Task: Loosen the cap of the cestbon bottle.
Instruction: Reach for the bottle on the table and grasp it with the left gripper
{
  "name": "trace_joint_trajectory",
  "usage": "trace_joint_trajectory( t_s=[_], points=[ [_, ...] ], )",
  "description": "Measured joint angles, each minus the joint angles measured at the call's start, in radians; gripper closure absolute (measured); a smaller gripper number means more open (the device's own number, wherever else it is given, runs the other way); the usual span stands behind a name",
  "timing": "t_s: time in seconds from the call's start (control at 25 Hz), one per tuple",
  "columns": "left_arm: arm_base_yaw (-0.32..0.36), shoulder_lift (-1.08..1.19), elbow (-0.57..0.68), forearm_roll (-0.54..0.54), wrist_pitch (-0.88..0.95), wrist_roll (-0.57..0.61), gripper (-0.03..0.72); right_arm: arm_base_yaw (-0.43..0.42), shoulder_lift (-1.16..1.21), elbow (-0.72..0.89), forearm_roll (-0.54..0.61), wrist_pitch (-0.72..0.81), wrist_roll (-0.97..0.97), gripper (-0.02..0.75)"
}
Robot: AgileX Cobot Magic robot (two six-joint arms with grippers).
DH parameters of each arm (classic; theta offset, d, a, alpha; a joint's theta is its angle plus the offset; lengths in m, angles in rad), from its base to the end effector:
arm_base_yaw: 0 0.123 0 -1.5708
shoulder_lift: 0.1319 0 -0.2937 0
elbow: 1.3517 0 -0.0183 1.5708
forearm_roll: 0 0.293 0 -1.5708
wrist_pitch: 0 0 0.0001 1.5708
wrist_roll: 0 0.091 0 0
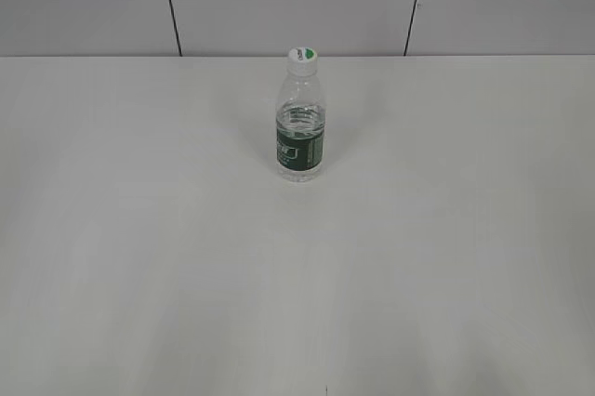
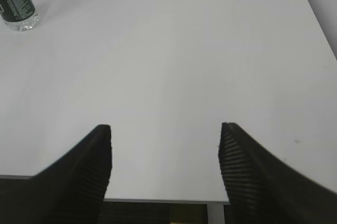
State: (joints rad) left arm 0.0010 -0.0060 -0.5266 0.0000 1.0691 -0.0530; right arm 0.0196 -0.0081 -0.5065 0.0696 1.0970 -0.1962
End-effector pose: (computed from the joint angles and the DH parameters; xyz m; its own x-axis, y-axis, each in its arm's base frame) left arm 0.0184 0.0000 0.3054 -0.4337 -0.0534 -0.8995 -0.0240 0.9986 -0.0477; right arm 0.0195 0.0060 0.2971 -0.4557 -0.1723 -0.8733 -0.1506 0.9819 -0.1151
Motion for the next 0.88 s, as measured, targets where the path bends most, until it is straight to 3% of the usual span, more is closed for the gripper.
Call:
trace_joint_trajectory(
  t_s=[0.88],
  points=[
    [0.000,0.000,0.000,0.000,0.000,0.000,0.376,0.000,0.000,0.000,0.000,0.000,0.000,0.248]
  ],
)
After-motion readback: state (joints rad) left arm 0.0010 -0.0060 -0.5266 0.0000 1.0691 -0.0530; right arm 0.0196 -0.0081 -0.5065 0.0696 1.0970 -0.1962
